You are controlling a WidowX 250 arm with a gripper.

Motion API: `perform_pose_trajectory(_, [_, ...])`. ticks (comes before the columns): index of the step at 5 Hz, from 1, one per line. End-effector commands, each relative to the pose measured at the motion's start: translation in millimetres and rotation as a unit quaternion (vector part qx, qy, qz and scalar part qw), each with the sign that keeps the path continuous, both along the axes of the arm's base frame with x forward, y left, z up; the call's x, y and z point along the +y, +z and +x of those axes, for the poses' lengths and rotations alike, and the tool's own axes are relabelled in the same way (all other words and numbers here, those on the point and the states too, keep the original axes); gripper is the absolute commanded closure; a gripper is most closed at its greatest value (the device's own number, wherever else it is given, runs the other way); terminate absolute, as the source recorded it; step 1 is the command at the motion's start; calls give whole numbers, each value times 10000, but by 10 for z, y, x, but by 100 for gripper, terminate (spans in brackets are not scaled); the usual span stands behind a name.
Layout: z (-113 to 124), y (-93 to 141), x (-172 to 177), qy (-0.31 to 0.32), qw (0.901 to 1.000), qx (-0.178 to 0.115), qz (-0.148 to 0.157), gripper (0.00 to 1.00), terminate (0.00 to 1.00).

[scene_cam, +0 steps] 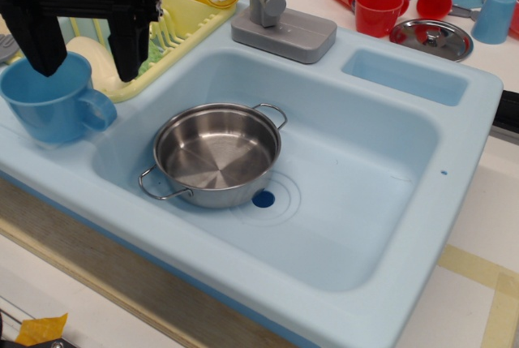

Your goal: Put cup into pot or pan

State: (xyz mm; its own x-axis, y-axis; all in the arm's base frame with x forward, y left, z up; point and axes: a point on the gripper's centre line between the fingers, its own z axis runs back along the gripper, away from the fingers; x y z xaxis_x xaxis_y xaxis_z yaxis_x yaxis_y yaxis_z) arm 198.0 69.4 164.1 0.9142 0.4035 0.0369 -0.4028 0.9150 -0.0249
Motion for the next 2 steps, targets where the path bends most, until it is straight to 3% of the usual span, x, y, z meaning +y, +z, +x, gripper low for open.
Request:
perform_pose_trajectory(1, [4, -16, 92, 495, 9985, -247, -4, 0, 0])
perform_pose_trajectory(2, [15, -127, 110, 420, 9990, -161, -36, 0, 0])
